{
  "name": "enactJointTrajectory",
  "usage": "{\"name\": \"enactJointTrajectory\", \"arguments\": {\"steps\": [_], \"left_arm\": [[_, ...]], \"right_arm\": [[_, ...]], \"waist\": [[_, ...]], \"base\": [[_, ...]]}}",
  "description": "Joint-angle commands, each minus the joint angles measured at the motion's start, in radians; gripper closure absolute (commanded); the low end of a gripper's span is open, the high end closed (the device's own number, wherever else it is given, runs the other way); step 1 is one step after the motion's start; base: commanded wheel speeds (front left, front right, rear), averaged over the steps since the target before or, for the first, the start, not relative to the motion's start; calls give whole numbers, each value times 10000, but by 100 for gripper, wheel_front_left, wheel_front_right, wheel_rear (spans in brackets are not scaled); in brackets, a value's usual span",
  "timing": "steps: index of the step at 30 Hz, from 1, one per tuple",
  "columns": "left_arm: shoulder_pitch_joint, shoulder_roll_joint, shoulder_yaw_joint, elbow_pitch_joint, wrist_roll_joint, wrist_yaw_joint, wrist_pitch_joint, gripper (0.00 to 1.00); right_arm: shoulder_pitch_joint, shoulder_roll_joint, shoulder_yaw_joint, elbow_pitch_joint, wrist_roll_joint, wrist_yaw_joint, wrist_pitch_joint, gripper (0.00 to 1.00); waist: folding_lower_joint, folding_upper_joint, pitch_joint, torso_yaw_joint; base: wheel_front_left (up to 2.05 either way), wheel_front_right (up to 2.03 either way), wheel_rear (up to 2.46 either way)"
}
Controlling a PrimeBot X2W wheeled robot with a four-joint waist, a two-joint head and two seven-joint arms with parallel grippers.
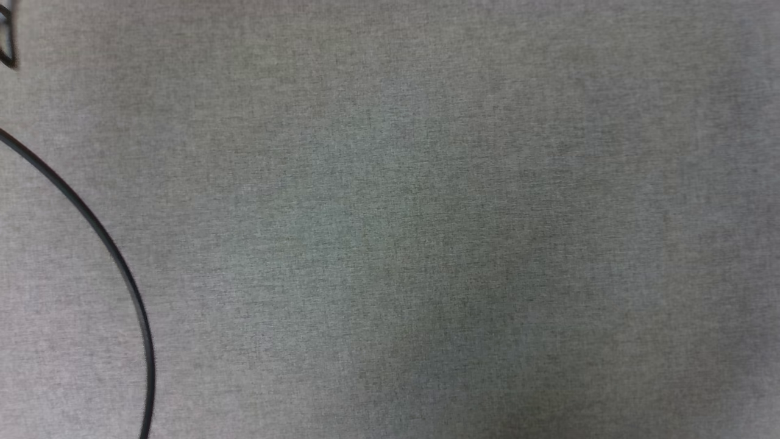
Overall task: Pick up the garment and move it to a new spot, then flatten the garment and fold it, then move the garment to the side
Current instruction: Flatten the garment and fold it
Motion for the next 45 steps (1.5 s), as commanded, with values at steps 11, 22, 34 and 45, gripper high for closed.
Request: {"name": "enactJointTrajectory", "arguments": {"steps": [11,22,34,45], "left_arm": [[2634,-788,-170,941,-497,-709,-484,100],[7940,-1137,596,-597,-503,-704,-641,100],[13965,-1148,1784,-4172,-26,9,-635,100],[18089,-937,1929,-7209,139,1630,-130,100]], "right_arm": [[2592,-182,1978,272,1329,-3,68,100],[7561,-992,2792,-492,2849,-3,-474,100],[12122,-1136,2173,-1639,3507,-3,-1091,100],[16543,-698,-194,-3746,2917,-3,-897,100]], "waist": [[-2,0,-914,144],[-2,0,-3232,277],[-2,0,-5275,234],[-2,0,-6353,582]], "base": [[0,0,0],[0,0,0],[0,0,0],[0,0,0]]}}
